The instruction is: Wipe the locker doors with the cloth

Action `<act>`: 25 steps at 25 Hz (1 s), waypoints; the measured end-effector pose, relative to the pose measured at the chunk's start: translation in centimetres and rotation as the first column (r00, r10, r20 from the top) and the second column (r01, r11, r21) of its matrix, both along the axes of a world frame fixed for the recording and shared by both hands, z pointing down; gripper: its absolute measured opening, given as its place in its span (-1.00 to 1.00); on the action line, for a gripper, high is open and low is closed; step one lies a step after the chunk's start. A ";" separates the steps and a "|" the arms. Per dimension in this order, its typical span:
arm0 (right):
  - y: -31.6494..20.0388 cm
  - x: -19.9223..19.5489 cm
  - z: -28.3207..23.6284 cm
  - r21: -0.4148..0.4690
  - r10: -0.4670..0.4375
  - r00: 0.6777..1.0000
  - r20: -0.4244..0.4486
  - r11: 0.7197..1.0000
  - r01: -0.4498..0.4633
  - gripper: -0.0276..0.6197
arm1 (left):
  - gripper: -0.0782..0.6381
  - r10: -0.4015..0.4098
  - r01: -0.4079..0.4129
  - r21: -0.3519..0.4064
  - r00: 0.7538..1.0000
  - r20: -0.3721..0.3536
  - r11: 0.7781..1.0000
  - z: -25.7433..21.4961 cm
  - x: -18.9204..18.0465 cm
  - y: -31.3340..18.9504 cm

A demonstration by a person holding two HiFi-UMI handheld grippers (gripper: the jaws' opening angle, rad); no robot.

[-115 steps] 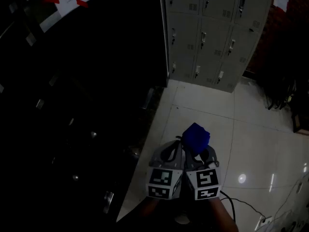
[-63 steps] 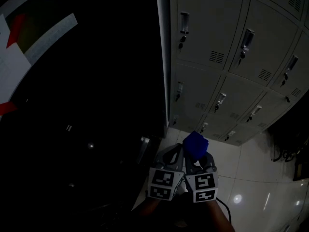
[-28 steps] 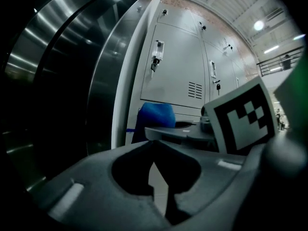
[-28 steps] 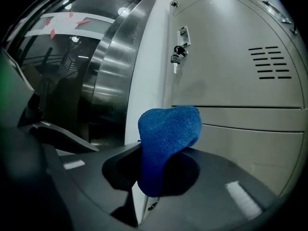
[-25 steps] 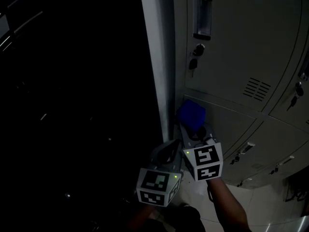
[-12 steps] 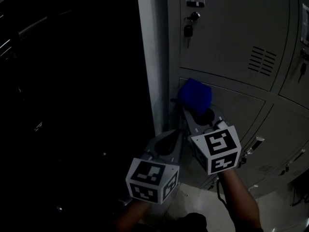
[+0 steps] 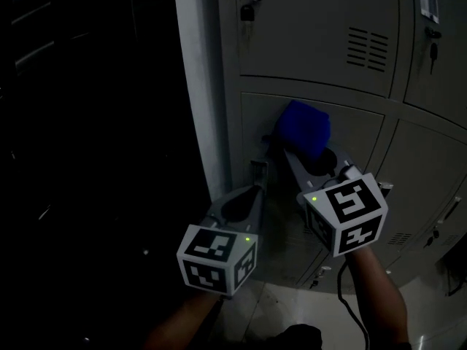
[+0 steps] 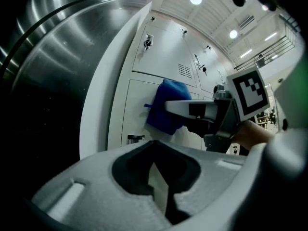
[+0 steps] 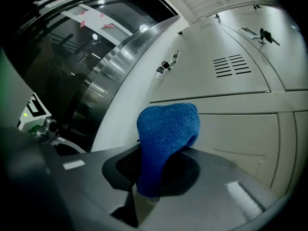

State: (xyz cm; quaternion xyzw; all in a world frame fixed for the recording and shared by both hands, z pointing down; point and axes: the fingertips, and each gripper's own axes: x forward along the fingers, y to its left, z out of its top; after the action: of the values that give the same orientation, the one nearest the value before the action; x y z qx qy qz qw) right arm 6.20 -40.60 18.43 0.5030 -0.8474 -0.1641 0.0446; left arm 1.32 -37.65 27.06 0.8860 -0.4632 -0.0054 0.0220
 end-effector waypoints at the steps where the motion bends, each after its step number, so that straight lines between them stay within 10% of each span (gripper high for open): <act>1: 0.1 0.7 0.0 0.003 0.011 1.000 0.001 1.000 -0.011 -0.70 | -0.77 0.008 -0.008 0.007 1.000 0.000 1.000 0.0 0.2 -0.1; 17: 3.1 11.4 -1.1 0.017 0.149 0.984 0.096 0.988 -0.151 -0.70 | -0.77 0.048 -0.051 0.069 0.998 0.032 0.996 1.1 1.6 0.4; 25: 4.3 9.1 -1.0 0.043 0.125 0.986 0.108 0.991 -0.130 -0.70 | -0.77 0.029 -0.031 0.072 0.999 0.030 0.997 1.6 0.8 0.6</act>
State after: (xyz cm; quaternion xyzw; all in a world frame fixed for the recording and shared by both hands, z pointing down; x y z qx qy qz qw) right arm 15.29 -36.27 17.42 0.5650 -0.8104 -0.1553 -0.0022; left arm 2.15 -37.02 28.63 0.8931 -0.4494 -0.0089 -0.0166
